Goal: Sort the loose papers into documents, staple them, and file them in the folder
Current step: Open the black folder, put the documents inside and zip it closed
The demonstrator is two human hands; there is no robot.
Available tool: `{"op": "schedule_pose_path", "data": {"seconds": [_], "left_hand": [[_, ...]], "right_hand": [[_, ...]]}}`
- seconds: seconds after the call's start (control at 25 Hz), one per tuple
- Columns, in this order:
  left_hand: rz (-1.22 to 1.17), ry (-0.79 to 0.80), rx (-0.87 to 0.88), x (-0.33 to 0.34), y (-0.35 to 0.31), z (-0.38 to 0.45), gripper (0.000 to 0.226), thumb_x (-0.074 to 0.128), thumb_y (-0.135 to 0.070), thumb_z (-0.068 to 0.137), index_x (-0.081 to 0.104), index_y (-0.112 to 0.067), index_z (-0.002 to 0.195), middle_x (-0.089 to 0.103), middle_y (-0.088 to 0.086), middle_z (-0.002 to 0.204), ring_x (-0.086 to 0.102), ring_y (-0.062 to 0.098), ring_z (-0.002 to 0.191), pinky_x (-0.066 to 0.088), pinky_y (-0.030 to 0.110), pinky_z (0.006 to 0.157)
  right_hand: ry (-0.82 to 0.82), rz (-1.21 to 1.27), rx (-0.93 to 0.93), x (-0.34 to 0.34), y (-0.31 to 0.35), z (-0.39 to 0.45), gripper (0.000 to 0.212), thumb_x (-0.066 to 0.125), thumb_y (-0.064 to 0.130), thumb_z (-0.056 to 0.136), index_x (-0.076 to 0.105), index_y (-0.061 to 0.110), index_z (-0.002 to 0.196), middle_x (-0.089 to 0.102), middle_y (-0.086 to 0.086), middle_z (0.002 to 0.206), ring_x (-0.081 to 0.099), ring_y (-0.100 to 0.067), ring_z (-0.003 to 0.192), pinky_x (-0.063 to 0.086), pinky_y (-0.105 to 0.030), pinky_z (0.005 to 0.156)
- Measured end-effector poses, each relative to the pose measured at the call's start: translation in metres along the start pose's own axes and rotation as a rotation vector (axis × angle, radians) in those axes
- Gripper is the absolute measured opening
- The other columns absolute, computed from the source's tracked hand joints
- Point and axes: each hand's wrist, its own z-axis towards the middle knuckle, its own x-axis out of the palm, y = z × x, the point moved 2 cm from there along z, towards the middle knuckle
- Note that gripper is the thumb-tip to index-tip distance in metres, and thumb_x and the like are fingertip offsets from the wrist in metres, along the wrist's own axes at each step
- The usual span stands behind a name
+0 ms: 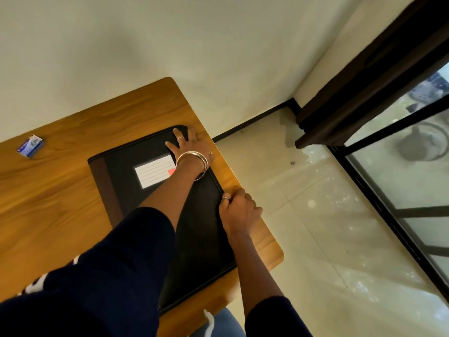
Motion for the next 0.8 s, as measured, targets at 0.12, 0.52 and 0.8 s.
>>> {"op": "schedule_pose_path", "data": {"seconds": [0.12,0.52,0.8], "left_hand": [[-0.026,-0.052,0.029,-0.002,0.004,0.002,0.029,0.053,-0.046,0.087,0.062,-0.030,0.108,0.013,0.004,0.151,0.000,0.043,0.139,0.011,0.067,0.107],[-0.025,-0.272,-0.129,-0.044,0.014,0.036,0.022,0.054,-0.032,0.089,0.062,-0.021,0.107,0.040,0.013,0.133,0.044,0.039,0.118,0.030,0.055,0.098],[-0.149,-0.155,-0.008,-0.045,0.017,0.054,0.022,0.053,-0.032,0.089,0.062,-0.020,0.106,0.059,0.006,0.107,0.051,0.033,0.106,0.043,0.046,0.092]], "right_hand": [[-0.033,0.119,-0.198,0.011,0.045,0.026,0.034,0.043,0.041,0.095,0.053,0.013,0.113,0.060,-0.005,0.108,0.054,-0.020,0.100,0.045,-0.034,0.087],[-0.031,0.040,-0.261,0.014,0.045,0.032,0.026,0.040,0.041,0.099,0.050,0.018,0.109,0.057,0.002,0.105,0.054,-0.015,0.100,0.038,-0.032,0.092],[0.172,0.438,-0.127,0.000,0.102,0.086,0.024,0.060,0.030,0.091,0.060,0.016,0.111,0.066,-0.003,0.106,0.061,-0.021,0.100,0.049,-0.035,0.091]]}}
